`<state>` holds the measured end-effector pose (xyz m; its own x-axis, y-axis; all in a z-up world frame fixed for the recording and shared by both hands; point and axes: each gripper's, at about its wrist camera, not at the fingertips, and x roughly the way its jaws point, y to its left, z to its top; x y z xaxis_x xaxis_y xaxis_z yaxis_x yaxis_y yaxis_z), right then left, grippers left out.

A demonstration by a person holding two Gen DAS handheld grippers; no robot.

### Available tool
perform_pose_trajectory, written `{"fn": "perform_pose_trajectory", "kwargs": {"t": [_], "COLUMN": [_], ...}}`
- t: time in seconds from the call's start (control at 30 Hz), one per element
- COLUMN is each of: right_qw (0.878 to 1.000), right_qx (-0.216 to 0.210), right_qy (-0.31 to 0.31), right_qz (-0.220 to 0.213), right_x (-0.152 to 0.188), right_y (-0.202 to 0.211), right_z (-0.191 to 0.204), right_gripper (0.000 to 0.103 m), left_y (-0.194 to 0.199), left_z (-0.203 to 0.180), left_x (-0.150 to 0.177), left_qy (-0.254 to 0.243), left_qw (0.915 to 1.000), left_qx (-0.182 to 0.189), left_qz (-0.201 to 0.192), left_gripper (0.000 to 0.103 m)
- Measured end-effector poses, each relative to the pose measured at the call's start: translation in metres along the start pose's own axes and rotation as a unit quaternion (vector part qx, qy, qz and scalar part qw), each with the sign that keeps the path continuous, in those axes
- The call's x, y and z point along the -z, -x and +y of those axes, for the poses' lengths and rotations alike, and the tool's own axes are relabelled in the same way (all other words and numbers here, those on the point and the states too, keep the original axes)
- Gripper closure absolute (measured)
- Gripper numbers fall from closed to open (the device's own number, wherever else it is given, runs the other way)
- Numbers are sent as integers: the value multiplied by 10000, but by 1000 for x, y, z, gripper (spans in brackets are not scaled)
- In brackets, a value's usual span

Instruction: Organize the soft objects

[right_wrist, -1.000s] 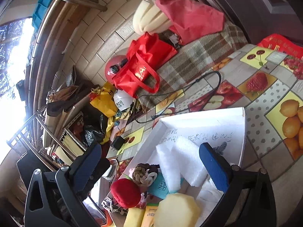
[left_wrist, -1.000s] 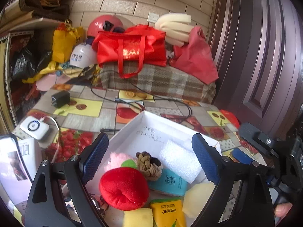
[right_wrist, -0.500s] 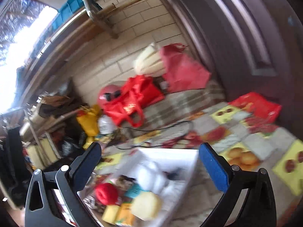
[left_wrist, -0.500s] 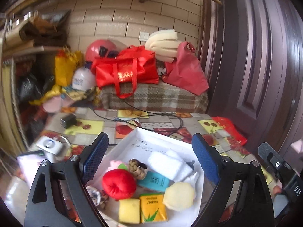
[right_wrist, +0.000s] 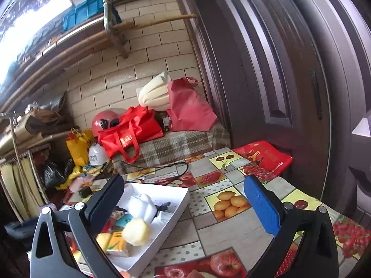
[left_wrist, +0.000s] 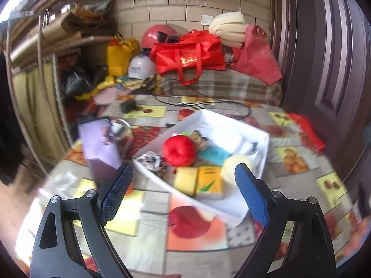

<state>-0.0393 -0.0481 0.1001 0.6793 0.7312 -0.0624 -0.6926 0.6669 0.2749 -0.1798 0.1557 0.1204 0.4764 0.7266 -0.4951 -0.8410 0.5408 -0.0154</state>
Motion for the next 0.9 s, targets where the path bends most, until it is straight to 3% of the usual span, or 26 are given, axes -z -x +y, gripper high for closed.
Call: {"fn": "perform_pose_trajectory", "kwargs": {"t": [0.07, 0.17, 0.33, 0.6, 0.9], "right_qw": [9998, 9993, 9986, 9949, 9960], "right_qx": [-108, -144, 191, 356, 221], "right_qy": [-155, -328, -487, -931, -803], "right_qz": [-71, -140, -98, 128, 310], "right_x": [-3, -2, 6, 8, 14], "right_y": [11, 24, 34, 29, 24], "right_z": [-7, -16, -31, -57, -48], "right_gripper": [0, 0, 0, 0, 0], "left_y": [9, 22, 29, 22, 13], "left_z": [-8, -16, -33, -36, -35], "left_x": [6, 16, 25, 29, 32], "left_qy": [-211, -374, -630, -645, -621], "left_qw": [9995, 9993, 9979, 9979, 9978], "left_qx": [-205, -50, 36, -67, -11], "left_qz": [-64, -83, -121, 53, 225], "left_gripper": [13, 13, 13, 13, 13]}}
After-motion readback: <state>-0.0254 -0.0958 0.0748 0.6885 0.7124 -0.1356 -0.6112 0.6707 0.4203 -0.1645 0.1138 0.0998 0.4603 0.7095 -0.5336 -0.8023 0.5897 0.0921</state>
